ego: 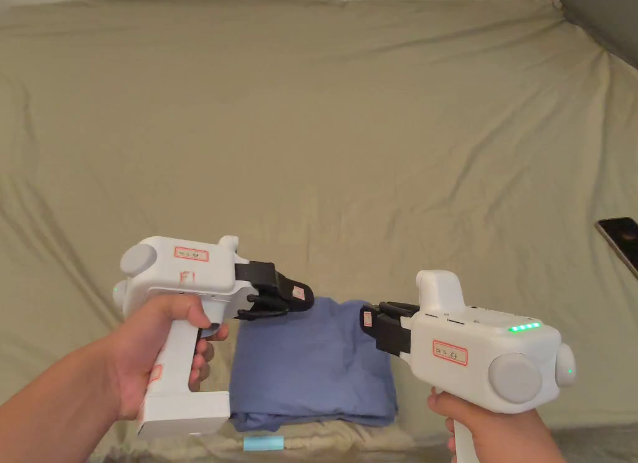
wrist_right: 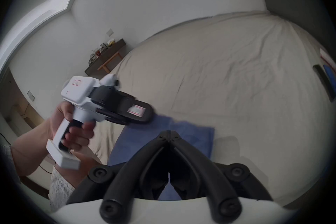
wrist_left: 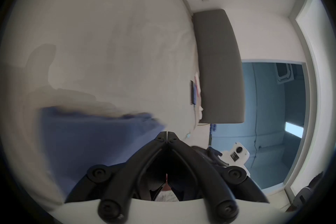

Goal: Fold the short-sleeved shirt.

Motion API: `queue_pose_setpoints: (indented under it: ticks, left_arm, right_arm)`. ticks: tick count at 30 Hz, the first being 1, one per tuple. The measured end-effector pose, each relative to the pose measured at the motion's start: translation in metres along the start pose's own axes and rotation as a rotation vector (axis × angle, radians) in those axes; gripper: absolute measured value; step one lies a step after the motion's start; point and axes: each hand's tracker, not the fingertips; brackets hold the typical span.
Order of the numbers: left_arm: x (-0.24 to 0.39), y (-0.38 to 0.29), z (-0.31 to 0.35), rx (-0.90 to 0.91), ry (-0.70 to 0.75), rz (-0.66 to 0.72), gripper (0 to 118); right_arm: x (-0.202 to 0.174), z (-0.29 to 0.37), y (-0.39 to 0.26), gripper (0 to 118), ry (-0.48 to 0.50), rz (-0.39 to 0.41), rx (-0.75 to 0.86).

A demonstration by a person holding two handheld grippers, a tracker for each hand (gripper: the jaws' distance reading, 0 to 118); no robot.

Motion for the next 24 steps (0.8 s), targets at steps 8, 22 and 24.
queue_pose_setpoints:
  ticks: [8, 22, 24]
  left_arm:
    - [-0.058, -0.031, 0.086, -0.049, 0.060, 0.016, 0]
    - [-0.086, -0.016, 0.071, -0.053, -0.094, 0.023, 43]
    - [-0.089, -0.012, 0.067, -0.065, -0.090, 0.020, 61]
  right_arm:
    - [-0.002, -0.034, -0.027, 0, -0.068, 0.019, -0.094]
    - [-0.005, -0.045, -0.027, 0, -0.112, 0.077, -0.144]
    - [-0.005, -0.044, -0.026, 0, -0.109, 0.074, -0.146]
